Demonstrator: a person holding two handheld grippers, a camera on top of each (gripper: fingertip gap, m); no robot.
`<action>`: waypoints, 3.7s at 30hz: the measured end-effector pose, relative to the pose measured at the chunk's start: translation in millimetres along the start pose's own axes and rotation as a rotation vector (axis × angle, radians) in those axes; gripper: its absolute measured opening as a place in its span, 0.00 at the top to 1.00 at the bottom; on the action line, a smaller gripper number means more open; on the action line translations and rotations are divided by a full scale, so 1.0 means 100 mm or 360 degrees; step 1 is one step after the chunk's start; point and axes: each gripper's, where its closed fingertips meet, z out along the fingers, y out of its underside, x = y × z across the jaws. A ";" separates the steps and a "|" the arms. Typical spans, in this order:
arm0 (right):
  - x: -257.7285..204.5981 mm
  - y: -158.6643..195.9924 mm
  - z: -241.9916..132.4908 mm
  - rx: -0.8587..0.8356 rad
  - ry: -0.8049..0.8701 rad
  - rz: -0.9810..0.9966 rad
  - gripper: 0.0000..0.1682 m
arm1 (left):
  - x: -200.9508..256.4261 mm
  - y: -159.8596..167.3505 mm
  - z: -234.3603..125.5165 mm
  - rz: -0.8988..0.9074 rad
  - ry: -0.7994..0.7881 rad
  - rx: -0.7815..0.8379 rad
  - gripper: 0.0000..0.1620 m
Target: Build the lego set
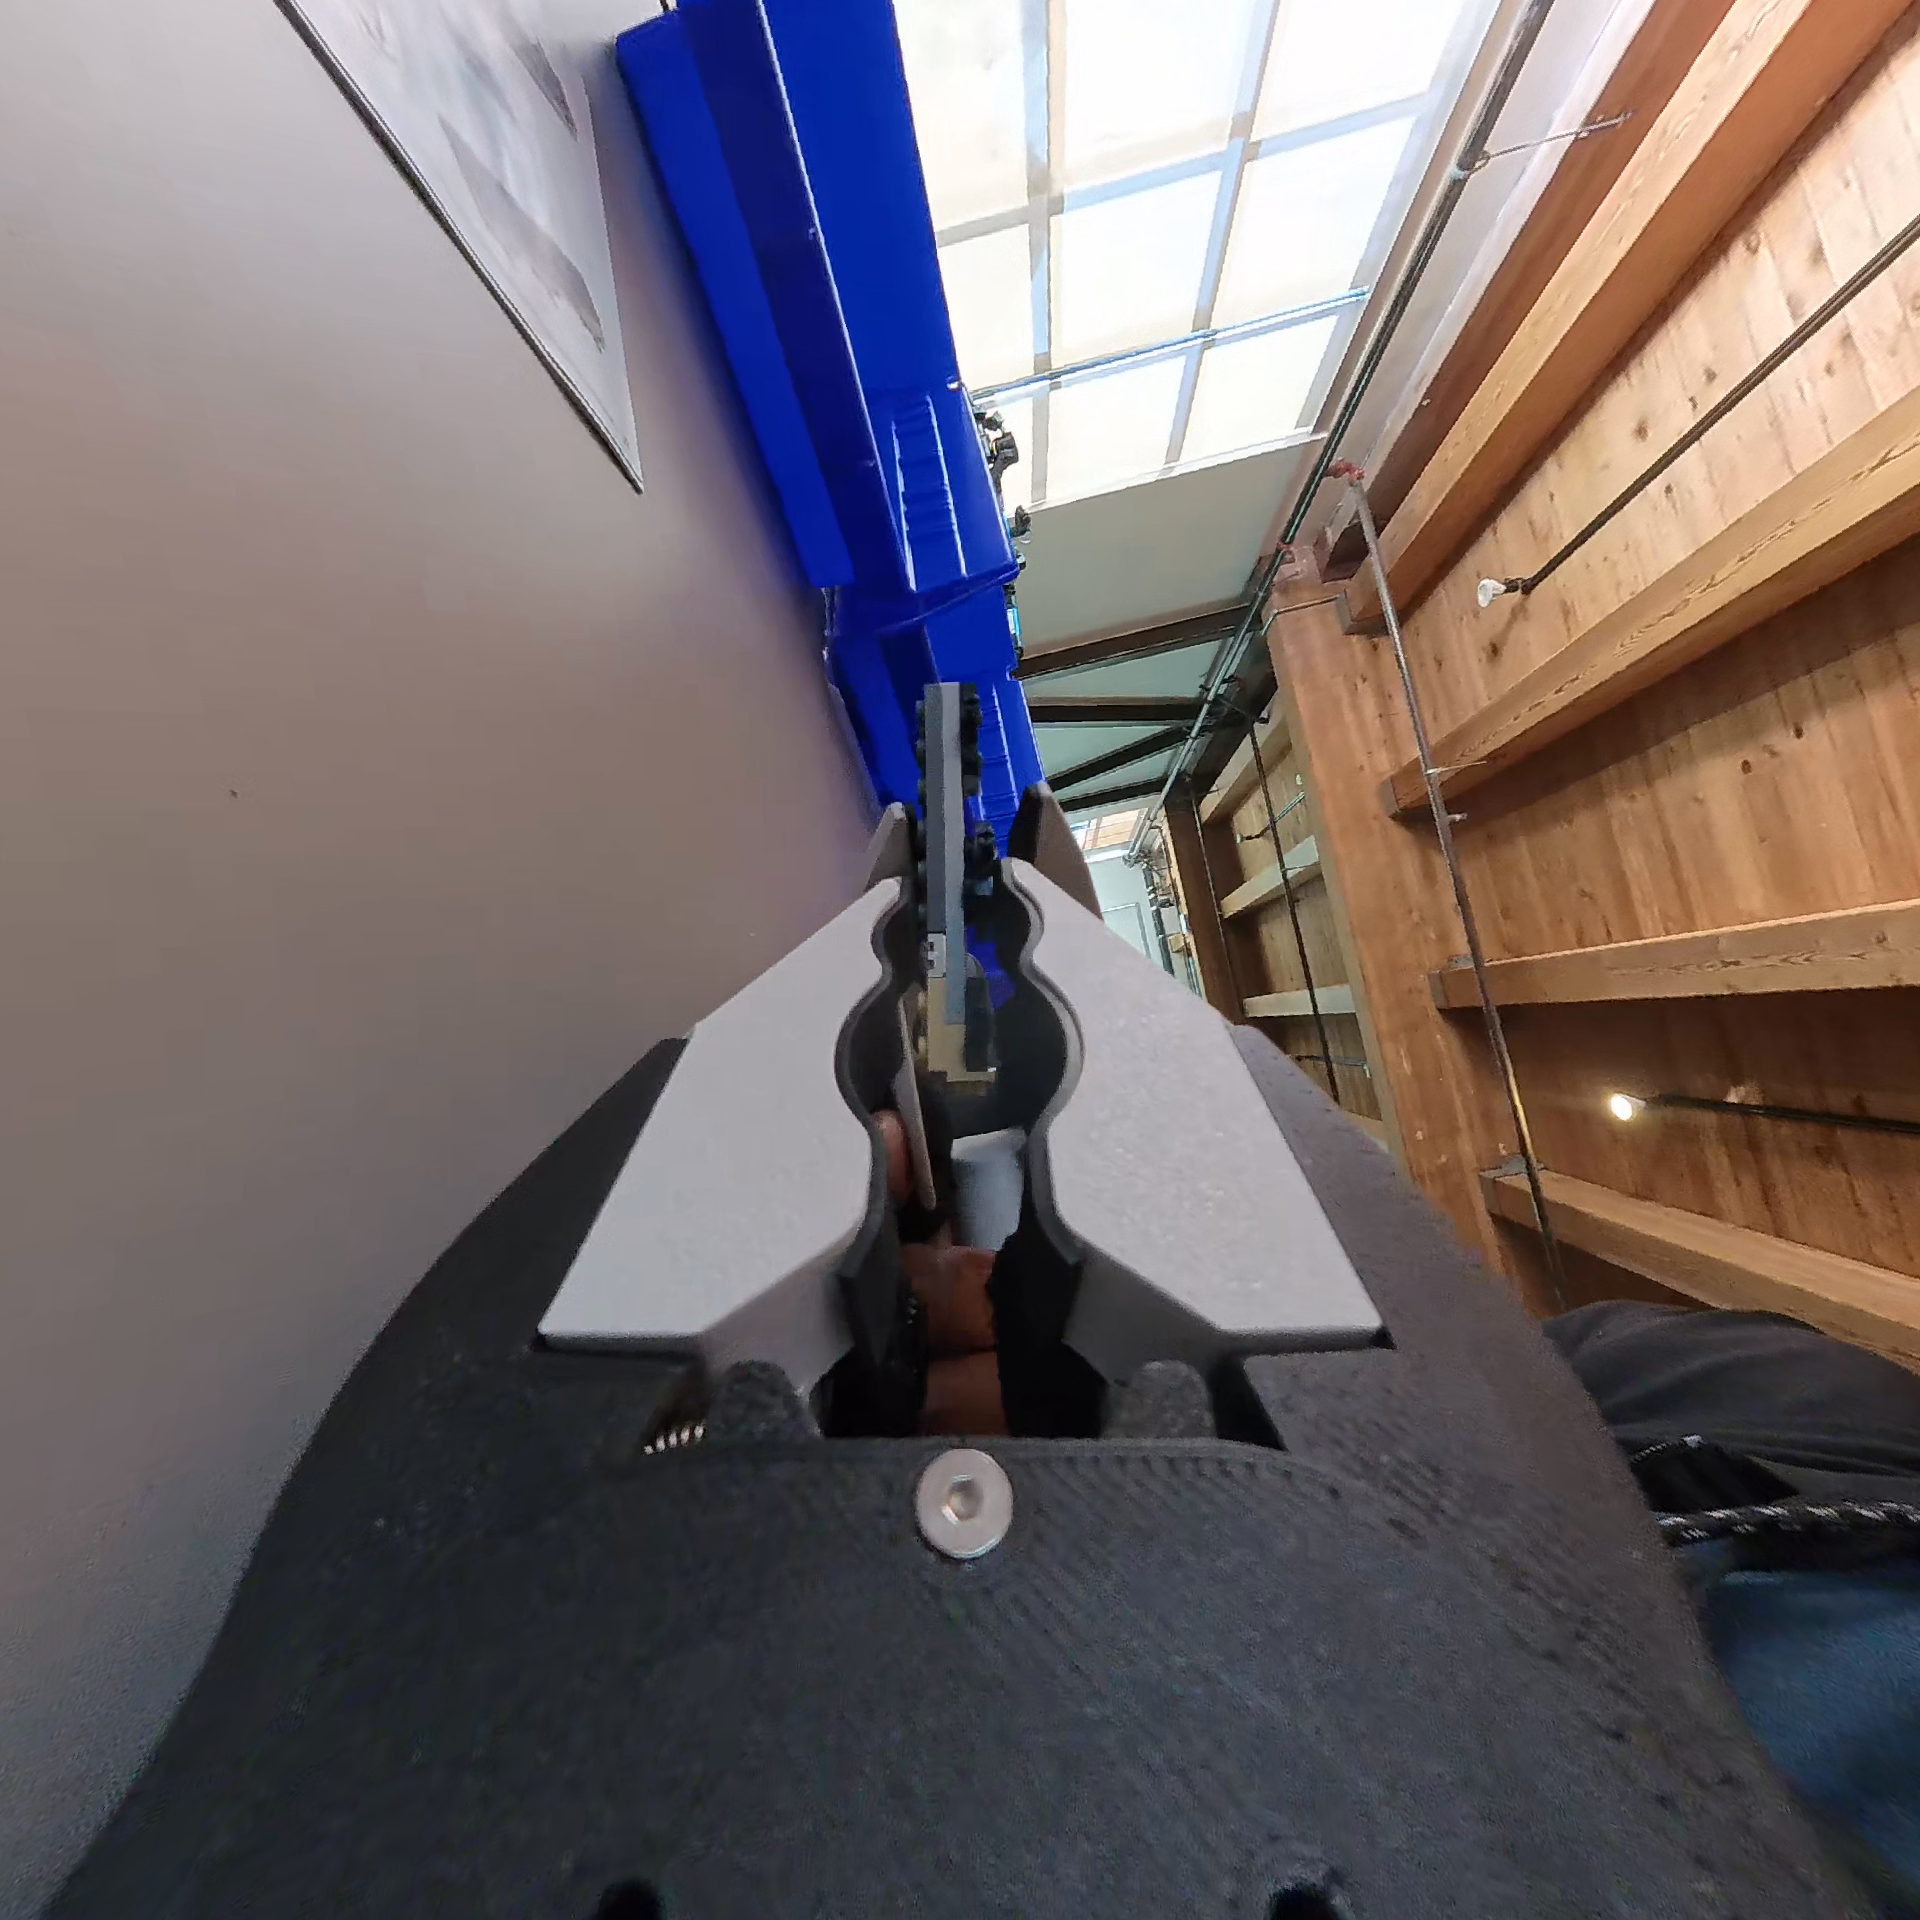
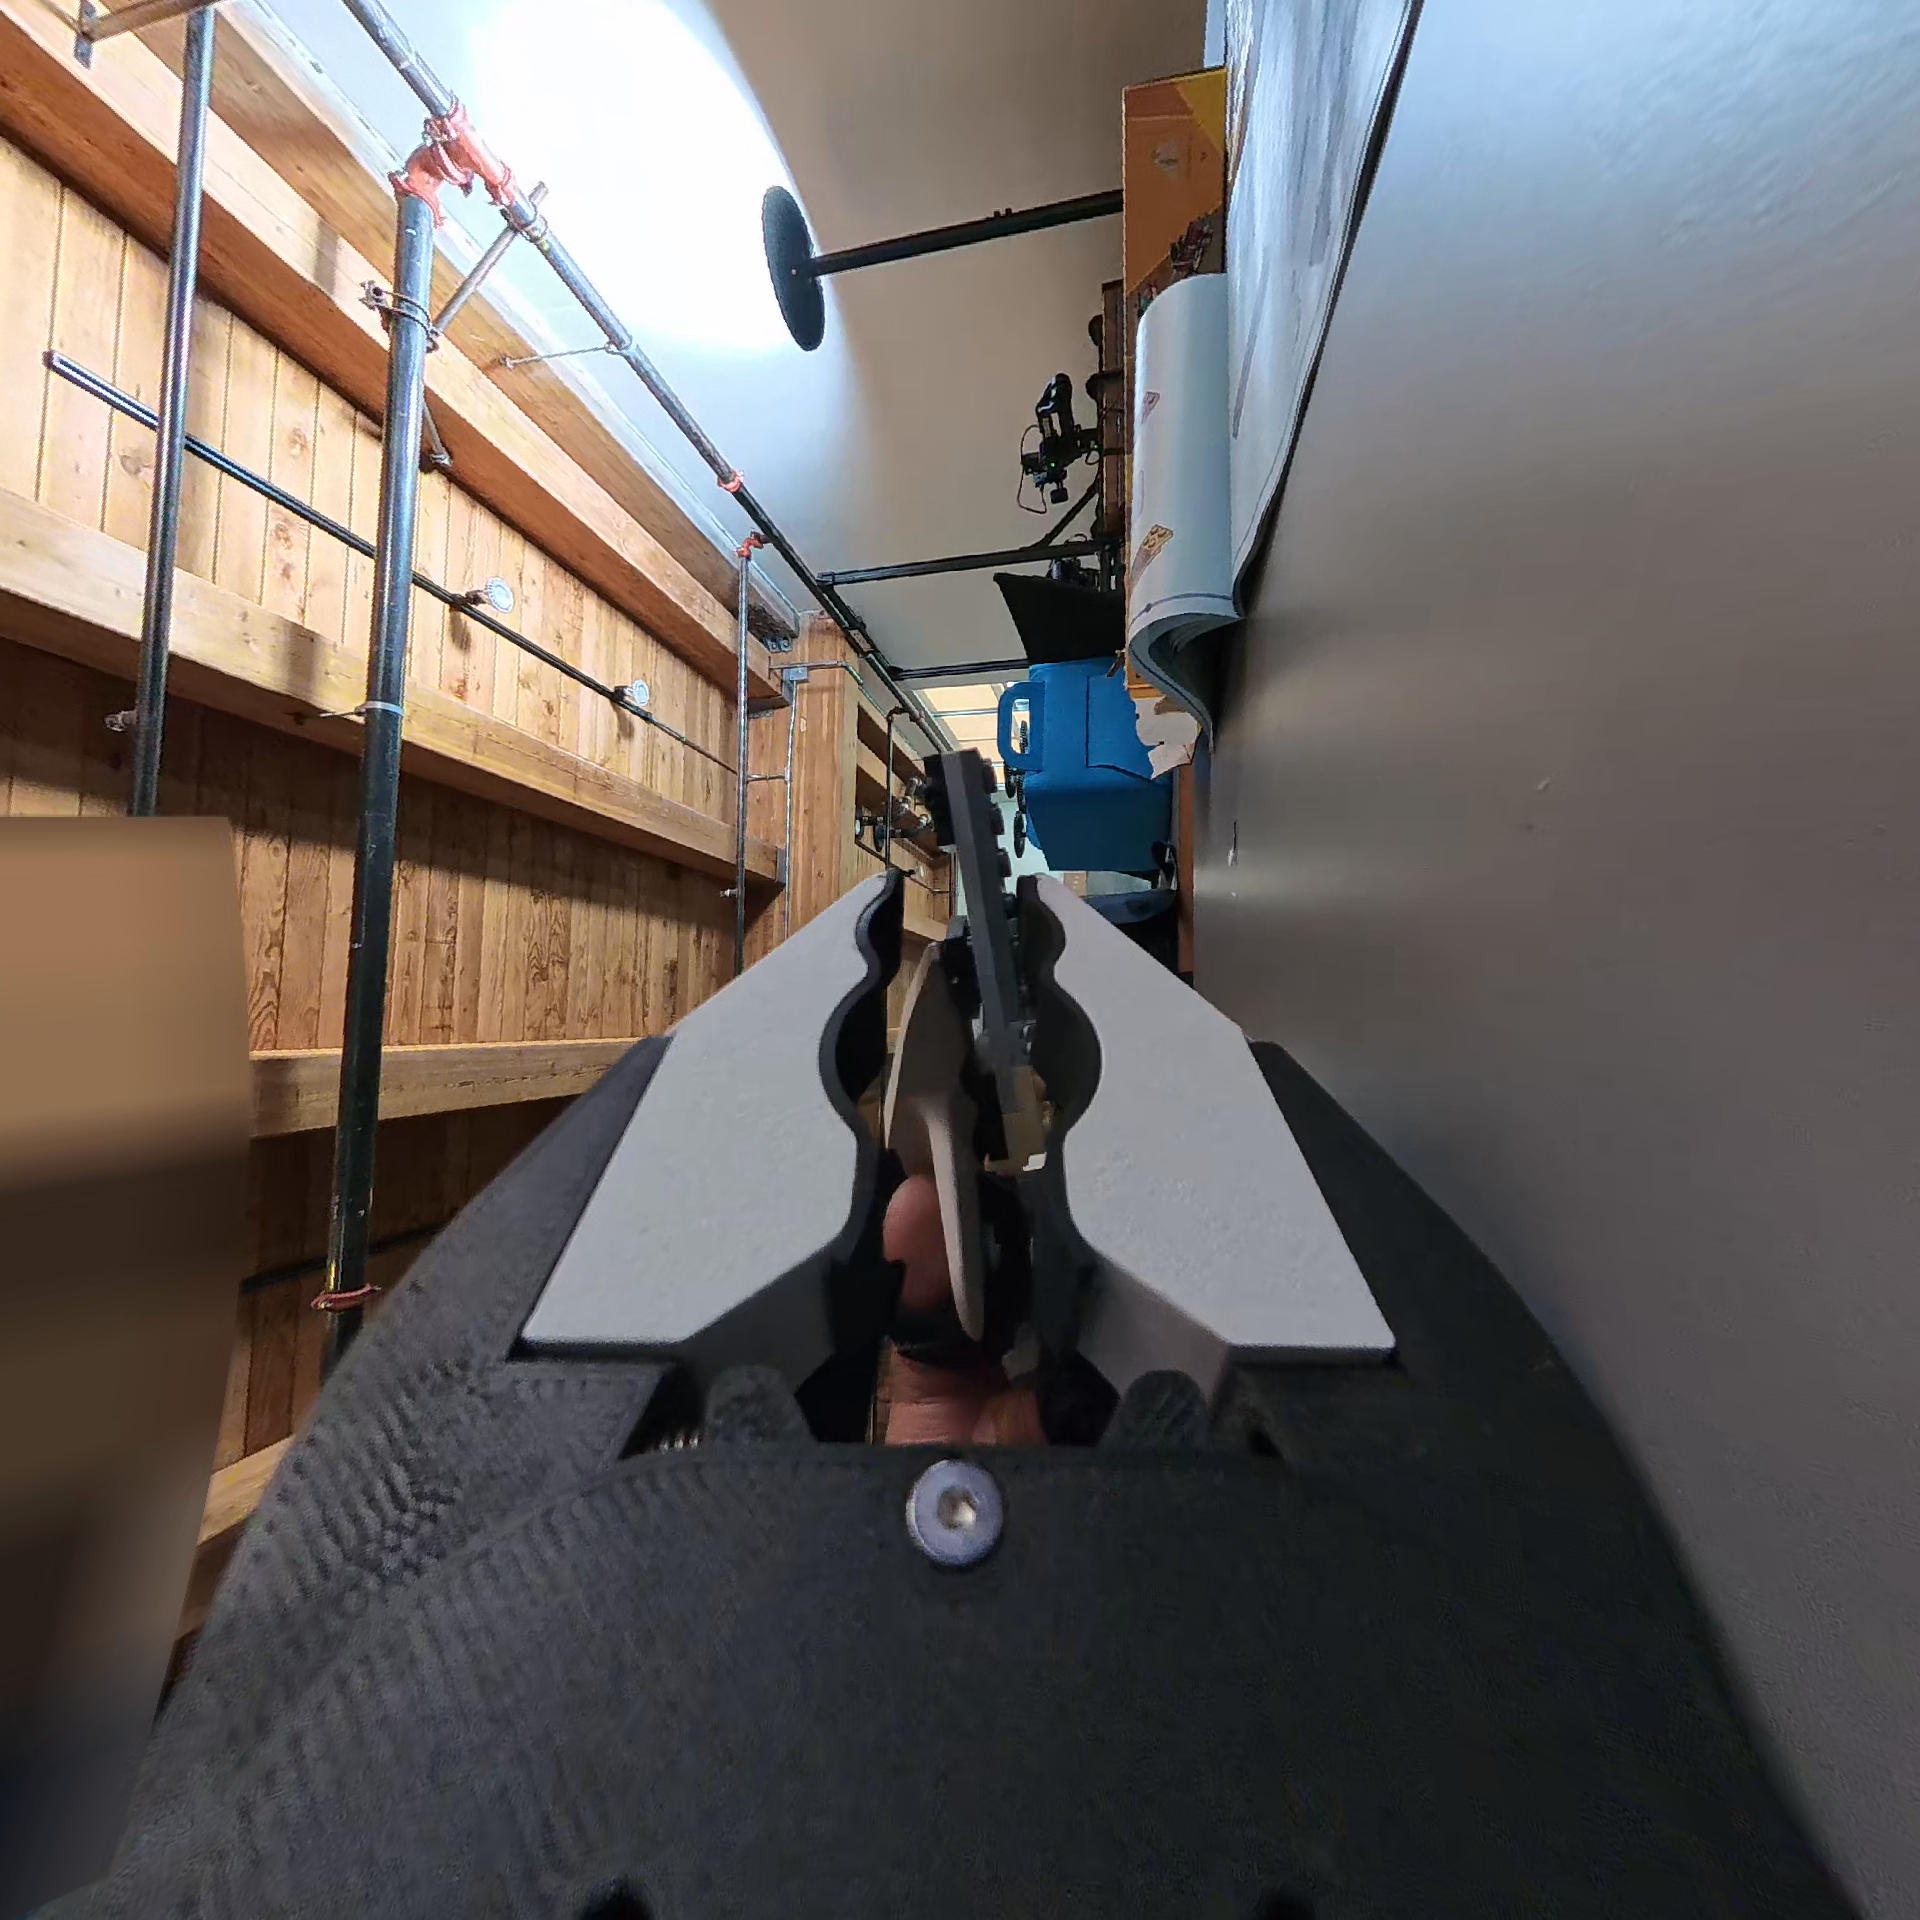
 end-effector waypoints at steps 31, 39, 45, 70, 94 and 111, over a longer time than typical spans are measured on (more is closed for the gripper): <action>-0.14 -0.14 -0.06 -0.0943 0.0138 -0.0836 0.79 | 0.15 0.10 -0.01 -0.0205 0.0199 -0.0251 0.92; -0.09 -0.07 -0.06 -0.0941 0.0146 -0.0713 0.92 | 0.11 0.14 -0.01 -0.0143 0.0142 -0.0291 0.92; -0.07 -0.09 -0.03 -0.0785 0.0160 -0.0698 0.92 | 0.07 0.12 0.00 -0.0171 0.0105 -0.0248 0.92; -0.04 -0.07 -0.01 -0.0430 0.0189 -0.0629 0.93 | 0.02 0.07 0.02 -0.0368 0.0084 -0.0036 0.89; -0.13 -0.04 -0.01 -0.0388 0.0116 -0.0662 0.92 | 0.12 0.04 0.00 -0.0258 0.0148 -0.0014 0.93; -0.31 0.01 0.01 -0.0438 0.0005 -0.0766 0.92 | 0.28 0.02 -0.01 -0.0194 0.0275 -0.0067 0.92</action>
